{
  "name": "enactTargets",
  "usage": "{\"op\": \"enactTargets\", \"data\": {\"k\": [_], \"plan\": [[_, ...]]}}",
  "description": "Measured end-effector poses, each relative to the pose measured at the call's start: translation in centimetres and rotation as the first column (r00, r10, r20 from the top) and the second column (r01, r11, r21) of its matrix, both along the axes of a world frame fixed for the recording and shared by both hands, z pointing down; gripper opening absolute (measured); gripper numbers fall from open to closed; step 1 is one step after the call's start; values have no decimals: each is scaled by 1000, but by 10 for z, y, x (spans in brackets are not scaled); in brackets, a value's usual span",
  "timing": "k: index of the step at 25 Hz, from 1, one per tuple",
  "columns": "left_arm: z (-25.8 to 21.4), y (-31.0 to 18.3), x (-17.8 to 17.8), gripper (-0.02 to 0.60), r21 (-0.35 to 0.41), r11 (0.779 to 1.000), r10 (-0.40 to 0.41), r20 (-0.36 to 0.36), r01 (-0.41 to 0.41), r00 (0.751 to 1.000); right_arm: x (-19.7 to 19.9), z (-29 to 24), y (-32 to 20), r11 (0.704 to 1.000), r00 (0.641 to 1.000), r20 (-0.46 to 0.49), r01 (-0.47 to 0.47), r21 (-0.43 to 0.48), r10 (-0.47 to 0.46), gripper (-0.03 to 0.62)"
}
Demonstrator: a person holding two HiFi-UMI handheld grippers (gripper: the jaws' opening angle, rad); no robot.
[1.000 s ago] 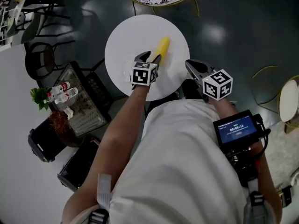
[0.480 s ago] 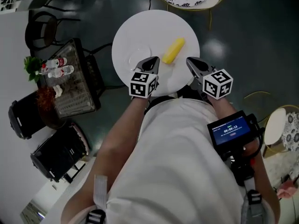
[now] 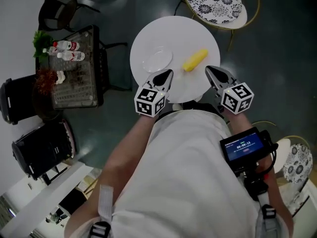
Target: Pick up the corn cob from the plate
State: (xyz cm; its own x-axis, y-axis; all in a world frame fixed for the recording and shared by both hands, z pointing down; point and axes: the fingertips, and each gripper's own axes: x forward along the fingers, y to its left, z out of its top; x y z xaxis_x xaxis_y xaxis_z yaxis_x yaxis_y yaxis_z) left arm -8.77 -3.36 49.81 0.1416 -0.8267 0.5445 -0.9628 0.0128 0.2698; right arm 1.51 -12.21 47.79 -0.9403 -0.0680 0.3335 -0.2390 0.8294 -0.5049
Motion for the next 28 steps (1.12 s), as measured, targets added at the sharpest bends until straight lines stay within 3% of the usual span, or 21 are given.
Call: {"op": "enactTargets", "data": {"k": [7, 15, 28], "plan": [[-40, 69, -1, 9, 93, 994, -51, -20, 53, 998, 6, -48, 59, 995, 999, 35, 32, 91, -35, 9], [-29, 81, 0, 9, 91, 993, -70, -40, 73, 997, 7, -41, 69, 994, 998, 37, 41, 97, -44, 9], [-26, 72, 5, 9, 100, 994, -36, -18, 38, 999, 1, -40, 67, 992, 997, 46, 55, 114, -60, 9]]}}
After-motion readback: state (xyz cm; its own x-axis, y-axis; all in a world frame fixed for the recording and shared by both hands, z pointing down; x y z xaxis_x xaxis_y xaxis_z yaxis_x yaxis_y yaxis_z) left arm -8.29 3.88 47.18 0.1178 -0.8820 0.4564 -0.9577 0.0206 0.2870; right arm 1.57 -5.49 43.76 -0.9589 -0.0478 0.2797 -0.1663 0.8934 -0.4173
